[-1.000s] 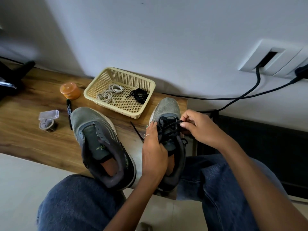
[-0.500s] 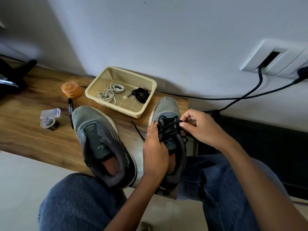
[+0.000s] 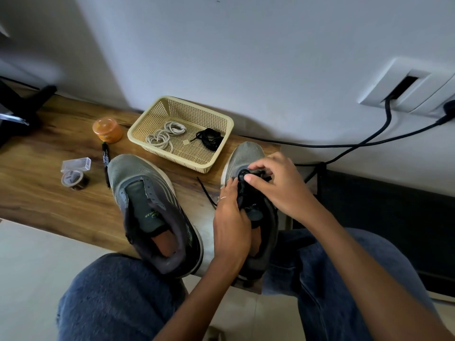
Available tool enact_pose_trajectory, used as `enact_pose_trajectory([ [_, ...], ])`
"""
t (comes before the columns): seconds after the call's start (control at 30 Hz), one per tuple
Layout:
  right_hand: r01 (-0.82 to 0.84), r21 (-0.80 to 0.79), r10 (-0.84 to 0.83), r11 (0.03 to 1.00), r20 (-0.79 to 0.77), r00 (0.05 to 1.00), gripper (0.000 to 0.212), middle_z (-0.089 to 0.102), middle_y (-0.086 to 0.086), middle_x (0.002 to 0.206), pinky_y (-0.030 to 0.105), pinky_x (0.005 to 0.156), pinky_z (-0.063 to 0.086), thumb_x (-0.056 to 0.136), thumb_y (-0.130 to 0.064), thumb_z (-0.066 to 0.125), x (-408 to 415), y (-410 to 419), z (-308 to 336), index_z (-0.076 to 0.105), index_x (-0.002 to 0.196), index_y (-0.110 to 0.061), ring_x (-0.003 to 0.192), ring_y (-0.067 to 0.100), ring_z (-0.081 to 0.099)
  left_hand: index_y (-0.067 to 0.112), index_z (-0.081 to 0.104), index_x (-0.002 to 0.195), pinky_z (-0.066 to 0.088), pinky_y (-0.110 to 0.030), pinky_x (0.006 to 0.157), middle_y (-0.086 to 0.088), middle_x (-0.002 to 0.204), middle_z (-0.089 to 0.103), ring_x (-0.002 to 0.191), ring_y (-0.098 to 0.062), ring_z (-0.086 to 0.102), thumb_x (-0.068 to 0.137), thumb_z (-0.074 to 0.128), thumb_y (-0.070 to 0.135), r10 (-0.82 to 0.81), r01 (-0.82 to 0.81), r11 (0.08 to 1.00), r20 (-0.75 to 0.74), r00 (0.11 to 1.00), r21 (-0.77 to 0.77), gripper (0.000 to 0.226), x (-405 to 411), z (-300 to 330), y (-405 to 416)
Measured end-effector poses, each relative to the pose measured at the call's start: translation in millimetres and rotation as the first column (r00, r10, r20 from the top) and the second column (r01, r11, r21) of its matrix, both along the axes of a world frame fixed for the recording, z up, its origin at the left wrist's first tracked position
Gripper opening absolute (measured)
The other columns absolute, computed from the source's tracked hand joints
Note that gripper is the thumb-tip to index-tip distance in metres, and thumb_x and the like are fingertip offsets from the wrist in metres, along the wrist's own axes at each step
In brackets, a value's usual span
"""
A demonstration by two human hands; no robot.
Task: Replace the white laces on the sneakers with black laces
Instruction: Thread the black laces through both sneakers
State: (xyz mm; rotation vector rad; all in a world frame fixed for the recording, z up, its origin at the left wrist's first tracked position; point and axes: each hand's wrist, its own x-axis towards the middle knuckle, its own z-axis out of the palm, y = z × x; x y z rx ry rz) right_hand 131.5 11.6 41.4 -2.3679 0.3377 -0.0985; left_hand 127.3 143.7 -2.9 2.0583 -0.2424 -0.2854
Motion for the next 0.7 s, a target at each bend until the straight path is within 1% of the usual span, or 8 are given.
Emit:
enact_pose_trajectory([
  [0.07,0.007,-0.083,-0.009,0.997,-0.017,1.0,0.025,0.048,-0.008,0.105,0.035,0.093,0.03,0.089,-0.039,0.062,5,7,-1,0.067,0.11,-0.027,0.115,0.014,0.038,0.015,0.035,0.148,0.035,-0.042,0.112,-0.005,0.15,0.042,0.14,-0.02,0.037,0.082,0.038,-0.017,-0.007,0.007,1.0,-0.01,1.0,0.005,0.073,0,0,0],
  [0.13,0.02,-0.163,-0.023,0.986,-0.014,1.0,0.02,0.05,-0.009,0.105,0.031,0.084,0.02,0.089,-0.038,0.062,10,13,-2,0.07,0.105,-0.027,0.118,0.016,0.036,0.017,0.035,0.149,0.038,-0.044,0.11,-0.005,0.149,0.043,0.138,-0.022,0.04,0.082,0.037,-0.017,-0.011,0.012,1.0,-0.02,1.0,0.008,0.075,0,-2,0],
  [0.2,0.039,-0.155,-0.038,0.987,0.009,0.999,0.013,0.055,-0.01,0.1,0.029,0.075,0.014,0.089,-0.034,0.063,13,15,-1,0.071,0.093,-0.025,0.116,0.017,0.036,0.018,0.035,0.149,0.039,-0.045,0.109,-0.005,0.148,0.044,0.136,-0.023,0.042,0.082,0.037,-0.017,-0.012,0.012,1.0,-0.025,1.0,0.006,0.076,1,-4,-1],
  [0.3,0.032,0.033,-0.033,0.999,0.043,0.999,0.012,0.058,-0.017,0.083,0.034,0.084,0.026,0.086,-0.033,0.066,14,14,1,0.065,0.074,-0.033,0.108,0.017,0.046,0.019,0.034,0.149,0.038,-0.043,0.11,-0.002,0.149,0.043,0.137,-0.02,0.041,0.082,0.036,-0.017,-0.007,0.007,1.0,-0.033,0.999,0.002,0.076,1,-3,-1],
  [0.37,-0.001,0.122,-0.007,0.993,0.066,0.998,0.013,0.062,-0.019,0.077,0.051,0.091,0.038,0.081,-0.043,0.064,14,13,1,0.063,0.068,-0.04,0.1,0.016,0.055,0.02,0.032,0.15,0.037,-0.041,0.111,-0.001,0.15,0.042,0.138,-0.017,0.04,0.084,0.035,-0.016,0.003,-0.003,1.0,-0.044,0.999,0.006,0.075,1,-2,0],
  [0.43,-0.032,0.161,0.022,0.986,0.062,0.998,0.011,0.066,-0.02,0.081,0.06,0.092,0.039,0.075,-0.052,0.057,14,12,-2,0.064,0.07,-0.046,0.101,0.018,0.056,0.021,0.03,0.151,0.037,-0.041,0.111,-0.002,0.149,0.044,0.138,-0.018,0.04,0.086,0.036,-0.015,0.007,-0.006,1.0,-0.053,0.999,0.015,0.075,1,-2,0],
  [0.6,-0.051,0.262,0.042,0.964,0.041,0.998,0.021,0.068,-0.015,0.09,0.061,0.098,0.036,0.07,-0.058,0.056,12,9,-4,0.068,0.078,-0.043,0.11,0.017,0.055,0.02,0.03,0.151,0.043,-0.044,0.105,-0.007,0.143,0.05,0.131,-0.024,0.047,0.086,0.036,-0.014,0.008,-0.007,1.0,-0.043,0.999,0.025,0.073,-1,0,-1],
  [0.7,-0.06,0.24,0.06,0.969,0.007,0.998,0.022,0.068,-0.012,0.098,0.055,0.101,0.035,0.074,-0.059,0.055,9,7,0,0.069,0.081,-0.043,0.112,0.012,0.053,0.021,0.032,0.15,0.041,-0.043,0.107,-0.006,0.143,0.05,0.132,-0.022,0.046,0.086,0.037,-0.013,0.012,-0.011,1.0,-0.043,0.999,0.016,0.073,-1,1,1],
])
